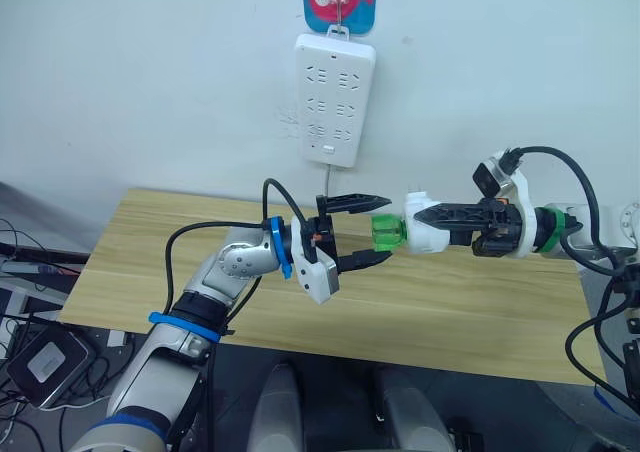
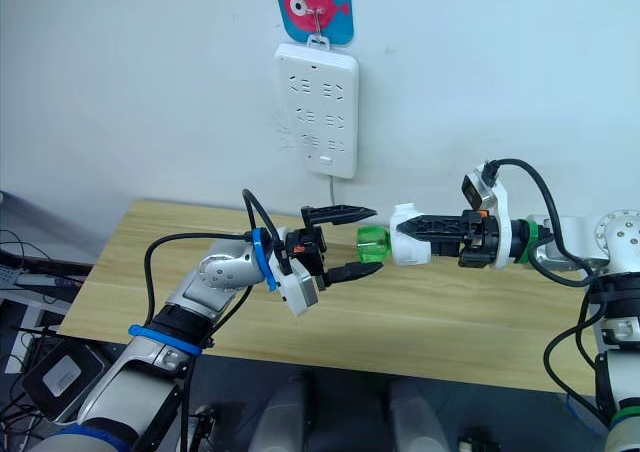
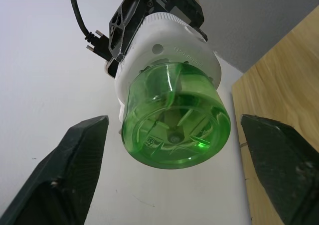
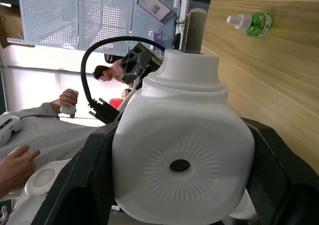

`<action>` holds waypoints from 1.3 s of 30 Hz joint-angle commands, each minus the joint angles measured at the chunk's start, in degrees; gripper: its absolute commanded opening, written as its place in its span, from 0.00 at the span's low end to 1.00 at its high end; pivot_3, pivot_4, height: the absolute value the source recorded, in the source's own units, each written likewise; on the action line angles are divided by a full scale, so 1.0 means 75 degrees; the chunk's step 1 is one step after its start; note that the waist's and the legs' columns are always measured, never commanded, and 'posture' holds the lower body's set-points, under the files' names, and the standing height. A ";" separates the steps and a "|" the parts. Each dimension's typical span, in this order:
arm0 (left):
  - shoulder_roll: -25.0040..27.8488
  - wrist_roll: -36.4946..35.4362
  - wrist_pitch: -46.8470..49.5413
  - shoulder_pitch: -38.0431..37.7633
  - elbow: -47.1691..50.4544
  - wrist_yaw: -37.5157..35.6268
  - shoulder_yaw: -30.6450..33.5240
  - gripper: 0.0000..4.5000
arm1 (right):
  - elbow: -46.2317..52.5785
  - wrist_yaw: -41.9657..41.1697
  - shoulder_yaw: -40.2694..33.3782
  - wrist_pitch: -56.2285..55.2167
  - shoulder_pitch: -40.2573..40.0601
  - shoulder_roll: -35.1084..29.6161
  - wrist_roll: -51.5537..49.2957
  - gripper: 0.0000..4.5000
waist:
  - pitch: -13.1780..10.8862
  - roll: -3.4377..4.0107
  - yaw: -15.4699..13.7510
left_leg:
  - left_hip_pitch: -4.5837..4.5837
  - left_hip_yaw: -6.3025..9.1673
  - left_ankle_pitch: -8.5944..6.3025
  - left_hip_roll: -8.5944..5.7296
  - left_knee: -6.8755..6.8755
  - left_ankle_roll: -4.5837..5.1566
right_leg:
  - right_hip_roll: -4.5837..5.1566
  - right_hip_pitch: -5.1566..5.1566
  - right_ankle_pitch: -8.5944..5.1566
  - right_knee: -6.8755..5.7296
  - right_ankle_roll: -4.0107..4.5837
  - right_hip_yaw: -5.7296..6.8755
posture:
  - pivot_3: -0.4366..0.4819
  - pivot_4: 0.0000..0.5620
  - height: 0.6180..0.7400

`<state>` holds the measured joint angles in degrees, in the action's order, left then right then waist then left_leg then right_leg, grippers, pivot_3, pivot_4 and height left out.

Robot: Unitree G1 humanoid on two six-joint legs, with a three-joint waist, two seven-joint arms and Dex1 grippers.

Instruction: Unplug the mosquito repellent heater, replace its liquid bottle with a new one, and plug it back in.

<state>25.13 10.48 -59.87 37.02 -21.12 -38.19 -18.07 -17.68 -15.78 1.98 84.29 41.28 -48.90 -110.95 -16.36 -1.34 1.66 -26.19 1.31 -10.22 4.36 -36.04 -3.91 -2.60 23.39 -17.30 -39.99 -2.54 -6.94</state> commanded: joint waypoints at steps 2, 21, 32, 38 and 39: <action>0.0042 -0.0095 -0.0105 0.0132 0.0225 0.0024 -0.0138 0.66 | 0.0279 -0.0033 -0.0071 -0.0041 0.0066 -0.0020 -0.0273 0.67 | 0.0000 0.0000 0.0000 | 0.0000 0.0000 0.0000 0.0000 0.0000 0.0000 | 0.0000 0.0000 0.0000 0.0000 0.0000 0.0001 | 0.48 0.47 1.00; 0.1533 -1.2069 1.3309 -0.0384 0.4477 -0.0457 0.0223 0.50 | 0.1034 -0.0729 -0.0065 0.0343 -0.0103 -0.0276 0.0498 0.67 | -0.0004 0.0003 0.0042 | 0.0008 0.0053 0.0001 0.0016 -0.0003 0.0001 | -0.0018 0.0000 -0.0014 -0.0040 0.0001 0.0043 | 0.47 0.49 1.00; 0.0712 -1.6464 1.6339 0.0022 0.2402 0.2661 0.1182 0.78 | 0.1035 -0.1142 -0.0152 0.0294 -0.0039 -0.0174 0.0959 0.67 | -0.0008 -0.0003 0.0008 | 0.0024 0.0050 0.0001 0.0012 -0.0015 0.0001 | -0.0024 -0.0006 -0.0027 -0.0058 -0.0017 0.0040 | 0.47 0.49 1.00; 0.0999 -1.6208 1.6492 -0.0724 0.2553 0.3032 0.1890 0.99 | 0.0441 -0.1076 -0.0346 0.0263 -0.0032 -0.0177 0.1018 0.67 | -0.0007 -0.0003 0.0037 | 0.0028 0.0028 0.0002 0.0010 -0.0015 -0.0001 | -0.0023 -0.0006 -0.0014 -0.0055 0.0007 0.0019 | 0.46 0.49 1.00; 0.1121 -1.6046 1.6541 -0.0889 0.2685 0.2929 0.2041 0.99 | 0.0329 -0.1062 -0.0384 0.0256 -0.0034 -0.0172 0.1051 0.67 | -0.0007 -0.0002 0.0054 | 0.0030 0.0024 0.0002 0.0011 -0.0015 -0.0001 | -0.0023 -0.0006 -0.0014 -0.0055 0.0007 0.0015 | 0.46 0.48 1.00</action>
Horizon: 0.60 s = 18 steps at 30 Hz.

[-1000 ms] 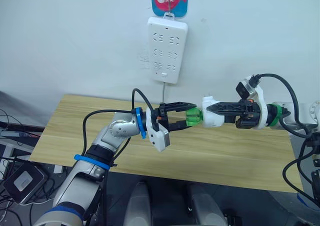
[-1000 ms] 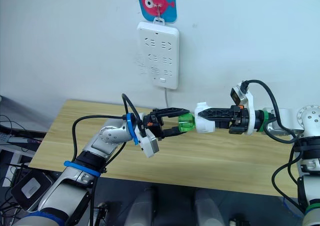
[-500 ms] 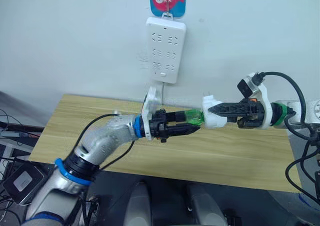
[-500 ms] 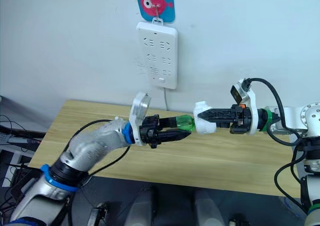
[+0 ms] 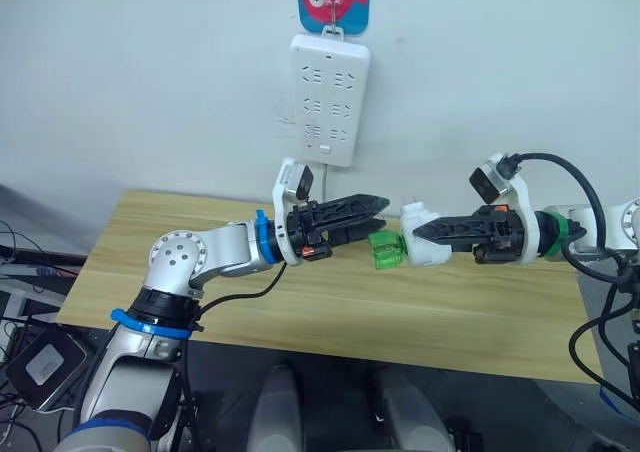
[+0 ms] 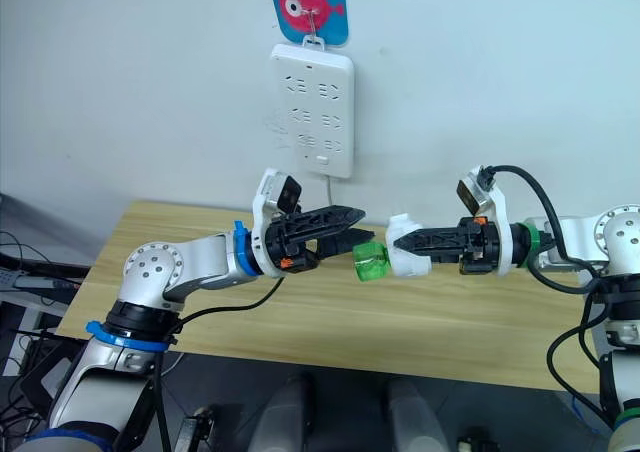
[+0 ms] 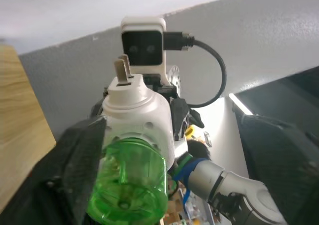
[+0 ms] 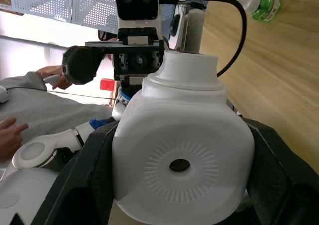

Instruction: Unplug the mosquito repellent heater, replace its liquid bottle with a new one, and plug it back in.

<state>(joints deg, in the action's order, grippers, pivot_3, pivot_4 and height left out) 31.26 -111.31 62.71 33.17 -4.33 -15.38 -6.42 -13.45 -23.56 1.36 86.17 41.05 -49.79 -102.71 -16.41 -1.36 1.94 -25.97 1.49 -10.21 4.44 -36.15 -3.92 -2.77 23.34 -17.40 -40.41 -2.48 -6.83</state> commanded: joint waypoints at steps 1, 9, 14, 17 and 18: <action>0.0437 0.0510 0.0183 -0.0530 0.0661 -0.0292 0.0669 0.99 | -0.0354 -0.0014 -0.0348 -0.0003 0.0003 -0.0040 0.0016 0.67 | 0.0000 0.0000 0.0019 | 0.0001 -0.0001 0.0000 0.0001 0.0000 0.0000 | 0.0000 0.0001 0.0000 0.0000 0.0000 -0.0002 | 0.46 0.48 1.00; 0.1417 0.9822 -0.6748 -0.1313 0.2732 -0.4455 -0.0744 0.99 | -0.0804 0.0013 -0.0576 0.0110 0.0187 0.0155 0.0358 0.67 | 0.0006 0.0013 -0.0075 | 0.0001 -0.0027 0.0003 -0.0007 0.0015 -0.0007 | 0.0006 0.0001 0.0003 0.0042 0.0006 -0.0022 | 0.48 0.46 1.00; 0.0516 1.4432 -1.3596 -0.0617 0.0610 -0.4341 -0.1226 0.99 | -0.0883 0.0046 -0.0631 0.0222 0.0354 0.0394 0.0487 0.67 | 0.0006 0.0010 -0.0194 | -0.0009 -0.0052 0.0002 -0.0011 0.0017 -0.0006 | 0.0020 -0.0004 0.0009 0.0083 0.0004 -0.0041 | 0.49 0.46 1.00; 0.0090 1.5690 -1.5567 -0.0185 -0.0492 -0.3736 -0.1176 0.99 | -0.0886 0.0057 -0.0675 0.0299 0.0410 0.0509 0.0529 0.67 | 0.0006 0.0011 -0.0225 | -0.0013 -0.0057 0.0001 -0.0012 0.0017 -0.0003 | 0.0022 0.0000 0.0011 0.0082 0.0001 -0.0048 | 0.50 0.45 1.00; -0.0049 1.6031 -1.6019 -0.0051 -0.0765 -0.3505 -0.1148 0.99 | -0.0880 0.0079 -0.0683 0.0322 0.0422 0.0545 0.0500 0.67 | 0.0006 0.0011 -0.0225 | -0.0013 -0.0062 0.0000 -0.0013 0.0018 -0.0002 | 0.0024 0.0001 0.0012 0.0082 -0.0002 -0.0051 | 0.50 0.45 1.00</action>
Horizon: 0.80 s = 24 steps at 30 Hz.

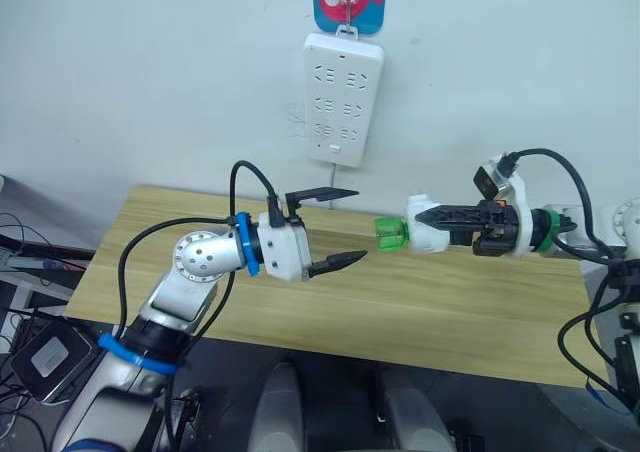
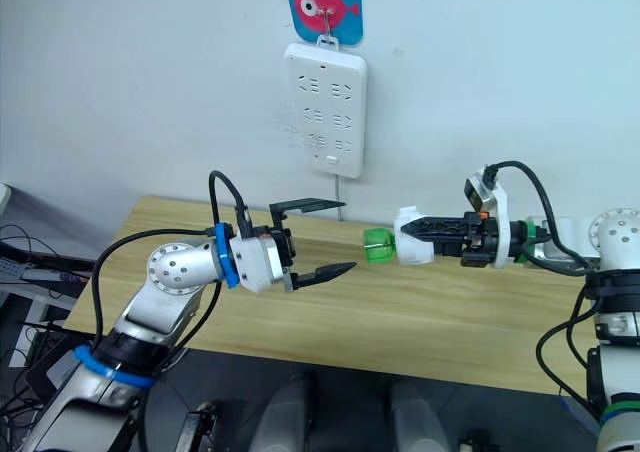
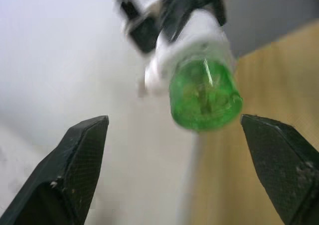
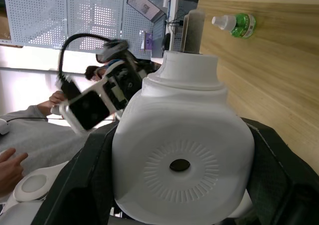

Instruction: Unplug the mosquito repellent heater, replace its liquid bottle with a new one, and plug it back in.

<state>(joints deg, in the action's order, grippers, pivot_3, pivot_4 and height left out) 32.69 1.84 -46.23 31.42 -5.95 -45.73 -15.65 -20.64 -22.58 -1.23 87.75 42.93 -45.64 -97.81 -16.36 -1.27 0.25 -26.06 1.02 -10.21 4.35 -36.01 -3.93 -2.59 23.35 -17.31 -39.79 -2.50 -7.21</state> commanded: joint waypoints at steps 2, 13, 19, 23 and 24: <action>-0.0441 0.1490 -0.2097 0.0413 -0.1013 0.0877 0.0044 0.99 | 0.0100 -0.0011 -0.0350 0.0148 0.0179 0.0034 -0.0196 0.67 | 0.0000 0.0000 0.0002 | -0.0002 -0.0003 -0.0001 0.0000 0.0000 0.0002 | 0.0003 0.0001 0.0002 -0.0002 -0.0004 0.0000 | 0.50 0.45 1.00; -0.0836 0.2630 -0.2794 0.0848 -0.1824 0.2067 -0.0037 0.99 | 0.0279 0.0211 -0.0360 0.0174 0.0073 0.0048 -0.0565 0.67 | 0.0001 0.0000 0.0023 | -0.0007 0.0012 -0.0001 0.0000 -0.0005 0.0004 | 0.0003 0.0009 0.0005 -0.0031 -0.0007 0.0014 | 0.48 0.44 1.00; -0.0740 0.2526 -0.2741 0.0856 -0.1841 0.2198 -0.0180 0.67 | 0.0255 0.0296 -0.0314 0.0131 0.0085 0.0051 -0.0693 0.67 | 0.0001 0.0000 0.0040 | -0.0006 0.0016 -0.0001 -0.0001 -0.0006 0.0004 | 0.0003 0.0008 0.0006 -0.0034 -0.0008 0.0018 | 0.48 0.44 1.00; -0.0706 0.1628 -0.2107 0.0787 -0.1685 0.1820 -0.0501 0.50 | 0.0246 0.0315 -0.0301 0.0111 0.0105 0.0072 -0.0742 0.67 | 0.0001 0.0000 0.0060 | -0.0007 0.0018 -0.0001 -0.0001 -0.0006 0.0004 | 0.0003 0.0008 0.0006 -0.0035 -0.0008 0.0020 | 0.48 0.45 1.00; -0.0660 0.0694 -0.1577 0.0672 -0.1348 0.1340 -0.0798 0.50 | 0.0244 0.0305 -0.0295 0.0117 0.0113 0.0067 -0.0755 0.67 | 0.0000 0.0000 0.0082 | -0.0007 0.0019 -0.0001 -0.0001 -0.0006 0.0004 | 0.0003 0.0008 0.0006 -0.0035 -0.0009 0.0021 | 0.48 0.46 1.00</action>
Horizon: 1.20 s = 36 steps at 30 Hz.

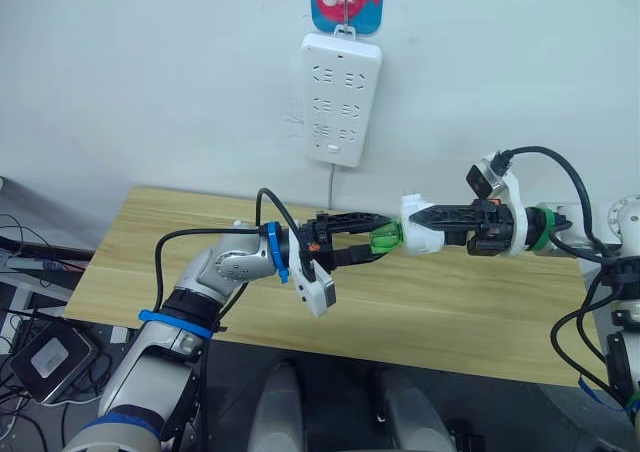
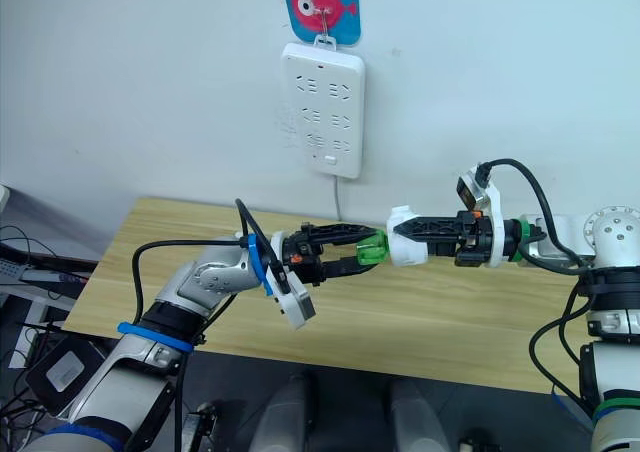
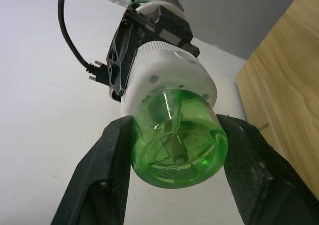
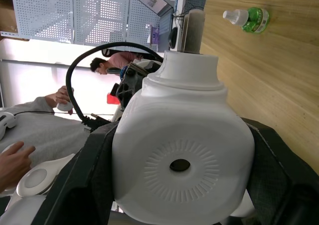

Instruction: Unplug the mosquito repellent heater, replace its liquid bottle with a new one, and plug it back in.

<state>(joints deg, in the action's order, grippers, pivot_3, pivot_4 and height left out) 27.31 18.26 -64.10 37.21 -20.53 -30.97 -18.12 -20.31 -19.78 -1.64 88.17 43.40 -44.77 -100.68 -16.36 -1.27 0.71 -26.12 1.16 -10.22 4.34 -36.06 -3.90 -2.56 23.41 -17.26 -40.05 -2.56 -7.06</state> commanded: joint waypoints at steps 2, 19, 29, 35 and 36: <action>0.0202 -0.3472 0.2368 -0.0414 0.1598 -0.1652 -0.0932 0.50 | 0.0226 -0.0109 -0.0226 0.0090 0.0044 -0.0079 -0.0393 0.67 | 0.0000 0.0000 0.0054 | 0.0000 0.0001 0.0000 0.0001 0.0001 0.0000 | 0.0000 0.0000 0.0000 -0.0003 0.0000 0.0001 | 0.48 0.46 1.00; 0.1179 -1.7470 1.6355 -0.0542 0.2535 0.1245 0.0751 0.50 | 0.1264 -0.0739 0.0033 0.0173 -0.0042 -0.0156 -0.0008 0.67 | -0.0004 -0.0004 0.0163 | 0.0018 0.0057 0.0002 0.0008 -0.0026 0.0002 | -0.0024 -0.0009 -0.0032 -0.0066 -0.0030 0.0042 | 0.48 0.47 1.00; 0.0615 -1.7242 1.6886 -0.1166 0.2266 0.2251 0.1950 0.99 | 0.0765 -0.0376 -0.0120 -0.0061 -0.0030 -0.0212 -0.0336 0.67 | -0.0004 -0.0004 0.0155 | 0.0019 0.0043 0.0003 0.0008 -0.0023 0.0001 | -0.0024 -0.0005 -0.0016 -0.0065 0.0003 0.0028 | 0.47 0.47 1.00; 0.1592 -1.2346 1.4769 -0.1200 0.4011 -0.0254 0.1815 0.99 | -0.0064 0.0006 -0.0374 -0.0289 0.0166 -0.0156 -0.0249 0.67 | -0.0005 -0.0005 0.0149 | 0.0019 0.0033 0.0003 0.0004 -0.0019 -0.0001 | -0.0025 0.0000 -0.0016 -0.0060 0.0005 0.0018 | 0.47 0.48 1.00; 0.1683 -1.1573 1.4237 -0.1239 0.4268 -0.0705 0.1673 0.99 | -0.0156 0.0053 -0.0409 -0.0300 0.0192 -0.0145 -0.0241 0.67 | -0.0004 -0.0004 0.0140 | 0.0018 0.0027 0.0004 0.0003 -0.0012 -0.0002 | -0.0024 0.0002 -0.0014 -0.0051 0.0008 0.0012 | 0.47 0.47 1.00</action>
<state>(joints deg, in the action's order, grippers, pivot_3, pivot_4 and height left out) 39.81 -77.07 48.66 27.77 6.08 -29.77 -4.56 -21.21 -19.46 -1.95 86.57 43.47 -45.67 -100.76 -16.39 -1.30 1.76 -25.98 1.31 -10.18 4.36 -36.08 -3.93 -2.72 23.42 -17.35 -40.33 -2.48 -7.00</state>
